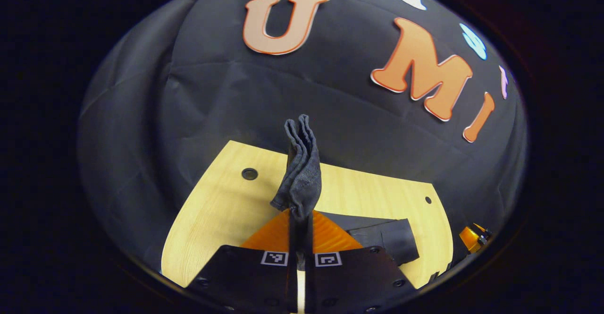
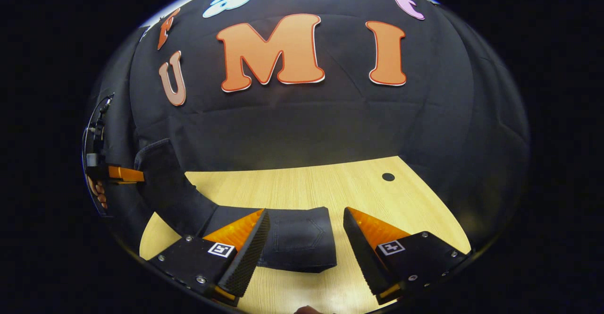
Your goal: Grasp the waist and the cuffs of the jeans and fold them to make the two legs overlap; first hold the waist and fold one-third of the jeans toward the cuffs, then hold the cuffs and fold the remaining one-third in the same direction to finish folding.
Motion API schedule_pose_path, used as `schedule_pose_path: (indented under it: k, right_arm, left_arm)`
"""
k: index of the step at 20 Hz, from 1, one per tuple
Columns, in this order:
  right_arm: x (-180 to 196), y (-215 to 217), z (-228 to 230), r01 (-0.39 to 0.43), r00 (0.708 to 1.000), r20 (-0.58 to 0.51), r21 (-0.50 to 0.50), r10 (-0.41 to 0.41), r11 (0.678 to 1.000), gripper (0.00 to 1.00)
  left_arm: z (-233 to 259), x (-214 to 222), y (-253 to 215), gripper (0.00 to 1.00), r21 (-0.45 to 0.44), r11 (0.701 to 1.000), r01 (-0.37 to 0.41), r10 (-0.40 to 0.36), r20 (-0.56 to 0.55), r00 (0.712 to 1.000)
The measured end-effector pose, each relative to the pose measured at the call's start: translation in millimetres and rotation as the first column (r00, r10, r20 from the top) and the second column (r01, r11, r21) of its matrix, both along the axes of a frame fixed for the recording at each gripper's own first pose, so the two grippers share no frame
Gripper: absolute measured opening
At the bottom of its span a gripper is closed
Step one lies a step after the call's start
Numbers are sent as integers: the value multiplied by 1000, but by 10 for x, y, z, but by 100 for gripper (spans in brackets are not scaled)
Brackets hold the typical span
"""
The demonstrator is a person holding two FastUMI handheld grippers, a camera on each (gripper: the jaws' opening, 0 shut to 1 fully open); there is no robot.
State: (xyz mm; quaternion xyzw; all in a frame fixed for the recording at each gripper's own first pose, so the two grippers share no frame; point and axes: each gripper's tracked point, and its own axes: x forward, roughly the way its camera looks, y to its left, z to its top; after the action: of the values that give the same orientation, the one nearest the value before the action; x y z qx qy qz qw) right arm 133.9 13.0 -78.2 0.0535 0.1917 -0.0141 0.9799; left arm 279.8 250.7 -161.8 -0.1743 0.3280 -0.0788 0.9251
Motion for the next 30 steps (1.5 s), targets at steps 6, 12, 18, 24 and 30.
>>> schedule_pose_path:
  k: [6, 12, 18, 24, 30]
  right_arm:
    - [45, -342, -7, 24, 1000, -1, 13, -24, 1000, 95]
    - [104, -548, -63, 8, 1000, -14, 18, -7, 1000, 95]
    - [50, -832, -136, -4, 1000, -26, 16, 5, 1000, 95]
    - [28, -1165, -141, 17, 1000, -19, 33, -16, 999, 95]
    - [32, -1250, -145, 7, 1000, -17, 38, -6, 999, 95]
  left_arm:
    - [78, -40, -315, 6, 29, 995, 100, -100, -4, 995]
    - [115, -123, -701, 6, 44, 983, 178, -177, -36, 984]
    - [57, -228, -1063, 6, 73, 970, 230, -224, -91, 970]
    - [-10, -253, -1316, 6, 116, 953, 279, -266, -122, 956]
    - [-125, -458, -1687, 10, 194, 902, 385, -348, -197, 917]
